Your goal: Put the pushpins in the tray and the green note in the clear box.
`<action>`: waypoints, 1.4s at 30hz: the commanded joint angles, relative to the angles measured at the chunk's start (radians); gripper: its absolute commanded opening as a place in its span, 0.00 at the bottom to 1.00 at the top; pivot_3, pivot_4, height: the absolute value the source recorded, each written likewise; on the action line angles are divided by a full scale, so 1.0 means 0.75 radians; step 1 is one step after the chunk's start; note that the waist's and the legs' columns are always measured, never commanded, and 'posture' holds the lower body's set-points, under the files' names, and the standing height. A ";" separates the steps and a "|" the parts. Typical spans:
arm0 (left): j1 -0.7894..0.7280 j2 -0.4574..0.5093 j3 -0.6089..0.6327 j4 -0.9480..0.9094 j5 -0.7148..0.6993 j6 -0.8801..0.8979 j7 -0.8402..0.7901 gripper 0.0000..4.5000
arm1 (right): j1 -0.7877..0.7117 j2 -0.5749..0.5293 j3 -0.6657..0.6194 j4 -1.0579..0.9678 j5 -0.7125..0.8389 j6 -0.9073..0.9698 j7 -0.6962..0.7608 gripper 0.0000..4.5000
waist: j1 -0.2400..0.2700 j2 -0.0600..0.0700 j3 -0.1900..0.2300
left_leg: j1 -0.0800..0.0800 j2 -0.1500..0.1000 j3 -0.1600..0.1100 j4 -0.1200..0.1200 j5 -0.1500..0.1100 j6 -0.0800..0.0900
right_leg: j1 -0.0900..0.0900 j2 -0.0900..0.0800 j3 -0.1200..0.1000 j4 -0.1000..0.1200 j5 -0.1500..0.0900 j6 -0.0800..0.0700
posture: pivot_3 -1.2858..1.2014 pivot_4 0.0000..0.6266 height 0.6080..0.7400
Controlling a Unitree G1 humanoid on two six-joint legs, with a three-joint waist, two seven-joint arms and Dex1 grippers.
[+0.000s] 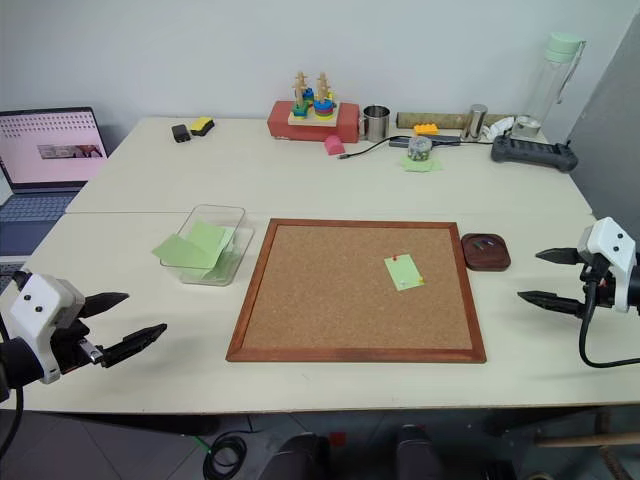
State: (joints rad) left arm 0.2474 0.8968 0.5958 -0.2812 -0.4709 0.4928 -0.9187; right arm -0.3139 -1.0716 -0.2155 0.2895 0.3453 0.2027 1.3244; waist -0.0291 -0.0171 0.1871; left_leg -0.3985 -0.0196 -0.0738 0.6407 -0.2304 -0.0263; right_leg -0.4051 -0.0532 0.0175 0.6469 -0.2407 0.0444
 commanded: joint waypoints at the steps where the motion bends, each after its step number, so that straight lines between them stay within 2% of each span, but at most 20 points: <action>1: -0.054 0.013 0.028 -0.078 -0.046 0.013 0.010 0.85 | -0.024 -0.014 -0.058 -0.063 0.051 0.024 -0.001 1.00 | 0.000 0.000 0.000 | 0.000 0.000 0.000 0.000 0.000 0.000 | 0.000 0.000 0.000 0.000 0.000 0.000 | 0.52 0.24 1.00; 6: -0.228 0.009 -0.134 -0.190 -0.088 0.076 0.067 0.63 | -0.041 -0.003 -0.054 -0.182 0.106 0.091 -0.008 1.00 | 0.001 0.000 0.000 | 0.000 0.000 0.000 0.001 0.000 0.000 | 0.000 0.000 0.000 0.001 0.000 0.001 | 0.52 0.24 1.00; 11: -0.438 -0.072 -0.432 -0.235 -0.079 0.112 0.097 0.42 | -0.081 0.048 -0.023 -0.295 0.158 0.167 -0.043 1.00 | 0.003 0.000 0.000 | 0.000 -0.001 -0.001 0.003 0.000 0.000 | 0.002 0.000 0.000 0.001 0.006 0.010 | 0.52 0.24 1.00; 13: -0.528 -0.139 -0.563 -0.196 -0.036 0.096 0.118 0.33 | -0.103 0.080 -0.008 -0.341 0.179 0.201 -0.064 1.00 | 0.003 0.000 0.000 | 0.000 -0.002 0.000 0.003 0.000 0.000 | 0.002 0.000 0.001 0.001 0.007 0.011 | 0.52 0.24 1.00; 18: -0.688 -0.328 -0.846 -0.030 0.116 -0.023 0.145 0.16 | -0.140 0.159 0.040 -0.455 0.218 0.281 -0.120 1.00 | 0.003 0.000 0.000 | -0.001 -0.003 -0.001 0.004 0.000 0.000 | 0.001 0.001 0.001 0.001 0.007 0.011 | 0.52 0.24 1.00; 20: -0.732 -0.413 -0.918 0.053 0.160 -0.079 0.158 0.09 | -0.151 0.193 0.055 -0.490 0.236 0.316 -0.148 1.00 | 0.005 0.000 0.000 | -0.001 -0.003 -0.001 0.004 0.000 0.000 | 0.001 0.001 0.001 0.001 0.010 0.008 | 0.52 0.24 1.00; 21: -0.751 -0.455 -0.946 0.103 0.185 -0.117 0.161 0.02 | -0.160 0.216 0.063 -0.502 0.246 0.331 -0.165 1.00 | 0.005 0.000 0.000 | -0.001 -0.004 -0.001 0.005 0.000 0.000 | 0.002 0.001 0.001 0.001 0.011 0.006 | 0.52 0.24 1.00; 27: -0.831 -0.643 -1.017 0.404 0.270 -0.322 0.170 0.00 | -0.251 0.363 0.163 -0.455 0.202 0.328 -0.239 1.00 | 0.004 0.000 0.000 | -0.002 -0.004 -0.001 0.006 0.000 0.000 | 0.001 0.002 0.001 0.001 0.012 0.006 | 0.52 0.24 1.00; 30: -0.856 -0.713 -1.015 0.562 0.288 -0.389 0.166 0.00 | -0.333 0.443 0.284 -0.358 0.090 0.297 -0.289 1.00 | 0.003 0.000 0.000 | -0.001 -0.004 -0.001 0.006 0.000 0.000 | 0.001 0.002 0.001 0.001 0.012 0.006 | 0.52 0.24 1.00; 35: -0.865 -0.741 -1.038 0.695 0.344 -0.459 0.136 0.00 | -0.482 0.558 0.442 -0.101 -0.111 0.169 -0.354 1.00 | 0.000 0.000 -0.001 | -0.002 -0.005 -0.001 0.005 0.000 0.000 | 0.000 0.002 0.000 0.001 0.013 0.006 | 0.52 0.24 1.00; 42: -0.877 -0.758 -1.034 0.749 0.374 -0.487 0.127 0.00 | -0.635 0.712 0.548 0.263 -0.269 -0.065 -0.359 1.00 | 0.002 0.001 -0.001 | 0.000 -0.006 -0.002 0.006 0.001 0.000 | 0.001 0.002 0.000 0.003 0.013 0.007 | 0.52 0.24 1.00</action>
State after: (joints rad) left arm -0.4101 0.3296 -0.1708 0.2575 -0.2110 0.1313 -0.8204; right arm -0.7463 -0.5558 0.1931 0.4194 0.1756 0.2275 1.0665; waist -0.0276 -0.0166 0.1861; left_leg -0.3987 -0.0246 -0.0748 0.6453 -0.2299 -0.0265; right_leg -0.4040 -0.0516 0.0178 0.6490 -0.2308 0.0494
